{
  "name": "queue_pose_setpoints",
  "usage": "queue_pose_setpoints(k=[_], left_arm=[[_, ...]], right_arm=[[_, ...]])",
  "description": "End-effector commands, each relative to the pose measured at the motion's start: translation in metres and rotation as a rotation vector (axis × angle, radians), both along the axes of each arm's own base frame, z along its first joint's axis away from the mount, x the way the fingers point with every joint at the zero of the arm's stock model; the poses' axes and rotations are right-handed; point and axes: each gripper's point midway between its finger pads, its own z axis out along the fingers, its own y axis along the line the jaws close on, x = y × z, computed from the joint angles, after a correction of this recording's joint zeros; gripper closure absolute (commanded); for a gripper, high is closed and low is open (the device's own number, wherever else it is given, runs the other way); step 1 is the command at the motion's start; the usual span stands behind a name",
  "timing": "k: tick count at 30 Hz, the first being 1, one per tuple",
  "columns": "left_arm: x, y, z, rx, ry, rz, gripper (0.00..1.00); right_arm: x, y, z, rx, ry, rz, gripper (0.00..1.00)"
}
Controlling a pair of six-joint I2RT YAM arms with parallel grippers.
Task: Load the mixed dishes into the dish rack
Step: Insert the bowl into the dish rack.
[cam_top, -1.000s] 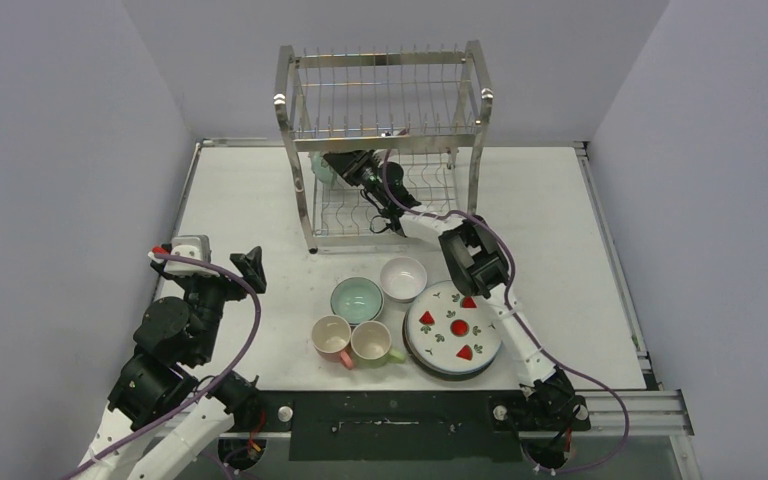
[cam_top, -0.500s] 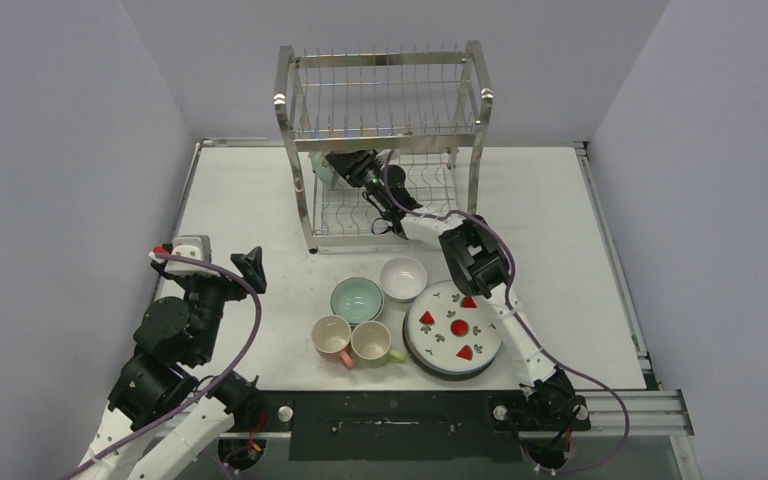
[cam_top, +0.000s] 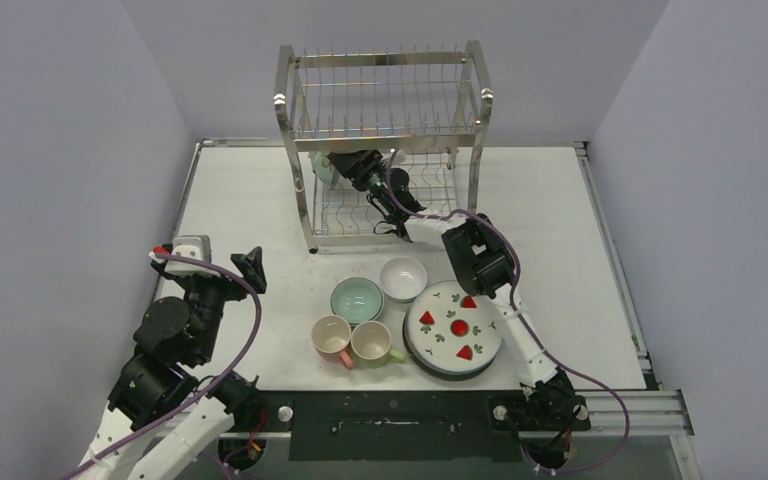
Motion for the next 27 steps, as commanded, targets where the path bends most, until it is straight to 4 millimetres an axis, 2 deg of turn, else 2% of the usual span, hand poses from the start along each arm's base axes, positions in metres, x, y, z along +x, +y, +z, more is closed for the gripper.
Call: queue_pose_setpoints(k=[1,6,11,20,27], left_arm=[[0.001,-0.001,0.012,-0.023,-0.044,0.0,0.05],[0.001,0.0,0.012,-0.023,-0.046,-0.001,0.06],[0.0,0.0,0.013,-0.026,-0.049,-0.002,0.05],[-0.001,0.001,0.014,-0.03,-0.054,-0.002,0.05],[-0.001,0.0,0.014,-0.031,-0.054,-0.004,0.05]], right_arm=[[-0.009,-0.007,0.091,0.082,-0.151,-0.023,0.32],[-0.017,-0.003,0.097,0.073,-0.166,-0.017,0.29],[-0.021,-0.001,0.091,0.012,-0.155,-0.033,0.28],[-0.027,0.01,0.098,-0.058,-0.177,-0.028,0.44],[-0.035,0.02,0.105,-0.1,-0.208,-0.01,0.42]])
